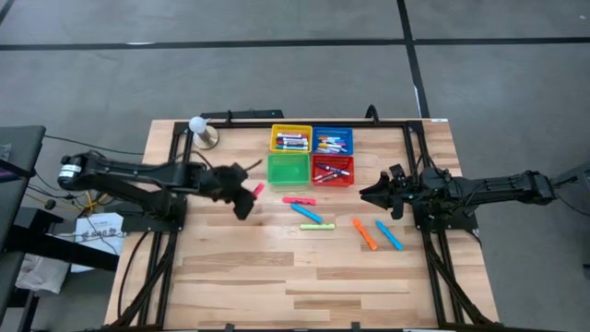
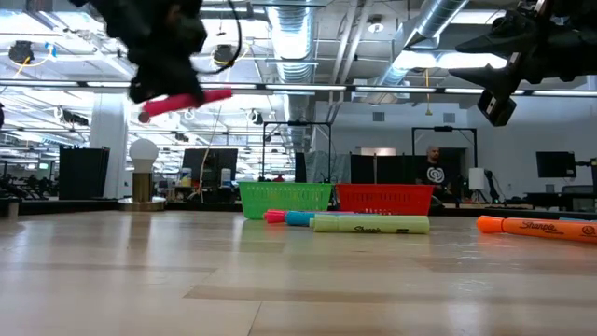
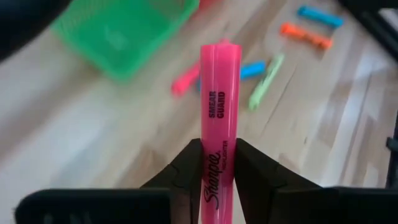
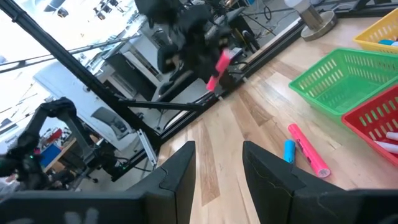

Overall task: Pick & Place Markers
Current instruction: Put the bottom large pink highlighter pen into the green bin, then put the large green highlighter pen into the green bin

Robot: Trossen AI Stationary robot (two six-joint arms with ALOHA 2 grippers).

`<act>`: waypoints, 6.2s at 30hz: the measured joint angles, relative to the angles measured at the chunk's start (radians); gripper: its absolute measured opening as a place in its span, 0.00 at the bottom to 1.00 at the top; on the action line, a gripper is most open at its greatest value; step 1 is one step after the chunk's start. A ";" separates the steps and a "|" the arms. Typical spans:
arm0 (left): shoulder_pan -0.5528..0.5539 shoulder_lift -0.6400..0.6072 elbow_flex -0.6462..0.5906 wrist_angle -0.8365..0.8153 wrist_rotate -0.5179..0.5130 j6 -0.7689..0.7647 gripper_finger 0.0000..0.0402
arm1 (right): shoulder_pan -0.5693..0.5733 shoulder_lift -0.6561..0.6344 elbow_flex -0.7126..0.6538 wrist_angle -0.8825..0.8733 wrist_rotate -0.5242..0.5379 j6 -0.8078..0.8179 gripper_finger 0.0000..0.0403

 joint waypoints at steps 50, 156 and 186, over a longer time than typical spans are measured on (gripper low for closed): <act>0.376 0.785 0.486 0.156 0.144 0.783 0.20 | 0.000 0.000 0.000 0.000 0.000 0.000 0.30; 0.224 -0.669 -0.493 0.461 0.140 0.398 0.29 | 0.124 0.712 0.573 -0.399 -0.004 -0.135 0.30; 0.226 -0.677 -0.532 0.461 0.140 0.400 0.29 | 0.148 1.269 0.920 -0.764 -0.046 -0.219 0.51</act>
